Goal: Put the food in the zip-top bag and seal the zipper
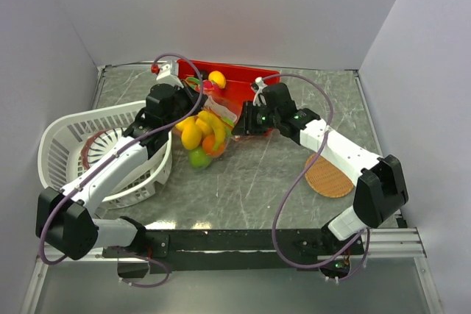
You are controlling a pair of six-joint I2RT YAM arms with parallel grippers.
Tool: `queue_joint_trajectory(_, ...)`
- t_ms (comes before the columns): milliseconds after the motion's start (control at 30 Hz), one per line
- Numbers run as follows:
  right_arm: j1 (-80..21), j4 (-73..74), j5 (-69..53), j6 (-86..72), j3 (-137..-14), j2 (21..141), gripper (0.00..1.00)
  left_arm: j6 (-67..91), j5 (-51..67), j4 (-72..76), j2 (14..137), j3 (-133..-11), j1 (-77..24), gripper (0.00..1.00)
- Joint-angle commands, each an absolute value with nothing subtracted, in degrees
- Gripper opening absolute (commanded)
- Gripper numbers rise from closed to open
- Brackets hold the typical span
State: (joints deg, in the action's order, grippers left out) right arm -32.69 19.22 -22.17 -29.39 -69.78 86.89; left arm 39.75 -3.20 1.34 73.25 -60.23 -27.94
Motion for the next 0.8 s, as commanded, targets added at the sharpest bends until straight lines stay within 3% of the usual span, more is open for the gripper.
queue_joint_trajectory(0, -32.17, 16.52, -22.77, -30.06, -69.79, 87.89, 0.36, 40.34, -2.11, 5.45, 73.39, -61.44, -28.12, 0.01)
queue_joint_trajectory(133, -31.99, 16.44, -23.03, -30.15, -69.0, 87.63, 0.33, 40.34, -1.93, 5.62, 73.74, -61.35, -28.12, 0.01)
queue_joint_trajectory(233, -31.91, 17.22, -22.85, -29.71, -68.65, 86.93, 0.39, 40.69, -1.5, 6.24, 73.92, -61.17, -28.12, 0.01)
queue_joint_trajectory(467, -31.91, 17.23, -22.5, -29.18, -66.98, 85.96, 0.4, 41.13, -1.06, 6.85, 74.09, -60.73, -28.21, 0.01)
queue_joint_trajectory(600, -31.99, 16.53, -22.76, -29.62, -66.18, 85.96, 0.33, 40.96, -1.05, 6.68, 74.18, -60.56, -28.21, 0.01)
queue_joint_trajectory(767, -31.91, 17.93, -21.89, -28.83, -66.36, 83.94, 0.13, 40.43, 1.74, 7.21, 74.44, -60.38, -28.3, 0.01)
